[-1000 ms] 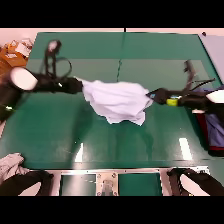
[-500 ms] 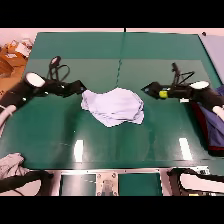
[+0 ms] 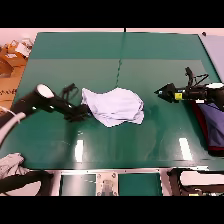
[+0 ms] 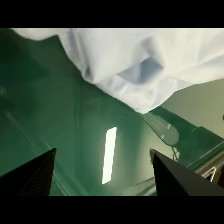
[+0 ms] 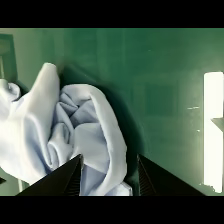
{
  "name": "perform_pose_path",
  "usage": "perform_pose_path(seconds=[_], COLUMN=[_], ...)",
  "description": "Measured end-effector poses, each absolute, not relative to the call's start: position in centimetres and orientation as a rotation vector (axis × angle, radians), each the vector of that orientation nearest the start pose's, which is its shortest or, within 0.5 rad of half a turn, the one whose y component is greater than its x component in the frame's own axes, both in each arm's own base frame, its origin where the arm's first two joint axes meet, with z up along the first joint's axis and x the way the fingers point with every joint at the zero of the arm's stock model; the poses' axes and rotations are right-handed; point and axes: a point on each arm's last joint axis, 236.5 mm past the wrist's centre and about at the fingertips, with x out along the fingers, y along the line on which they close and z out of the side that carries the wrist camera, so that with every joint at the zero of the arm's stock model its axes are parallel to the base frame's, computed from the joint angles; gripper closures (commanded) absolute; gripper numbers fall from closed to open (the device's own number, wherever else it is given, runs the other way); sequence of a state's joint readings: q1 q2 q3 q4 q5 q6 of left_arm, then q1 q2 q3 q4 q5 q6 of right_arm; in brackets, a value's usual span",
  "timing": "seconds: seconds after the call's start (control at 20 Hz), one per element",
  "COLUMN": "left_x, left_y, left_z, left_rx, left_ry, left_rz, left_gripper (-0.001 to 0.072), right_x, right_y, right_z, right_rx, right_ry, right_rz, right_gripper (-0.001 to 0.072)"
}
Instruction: Fold the shirts.
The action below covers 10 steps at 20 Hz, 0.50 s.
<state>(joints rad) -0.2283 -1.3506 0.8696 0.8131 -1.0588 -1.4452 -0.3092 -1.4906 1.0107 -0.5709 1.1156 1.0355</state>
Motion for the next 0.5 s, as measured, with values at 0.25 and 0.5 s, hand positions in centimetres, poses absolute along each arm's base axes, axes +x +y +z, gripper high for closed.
perform_pose_path(seconds=[0.25, 0.5], left_x=[29.8, 29.1], left_y=[-25.3, -27.7], left_z=[-8.4, -10.9], left_rx=[-0.575, -0.620], left_ry=[1.411, 1.426], left_rz=[-0.427, -0.391], left_gripper=[0.0045, 0.0677], right_x=[41.2, 41.5], right_y=[8.1, 9.4], right_z=[-3.9, -4.1], right_rx=[0.756, 0.737], right_ry=[1.173, 1.172], right_rz=[0.468, 0.477], right_gripper=[0.0314, 0.0310])
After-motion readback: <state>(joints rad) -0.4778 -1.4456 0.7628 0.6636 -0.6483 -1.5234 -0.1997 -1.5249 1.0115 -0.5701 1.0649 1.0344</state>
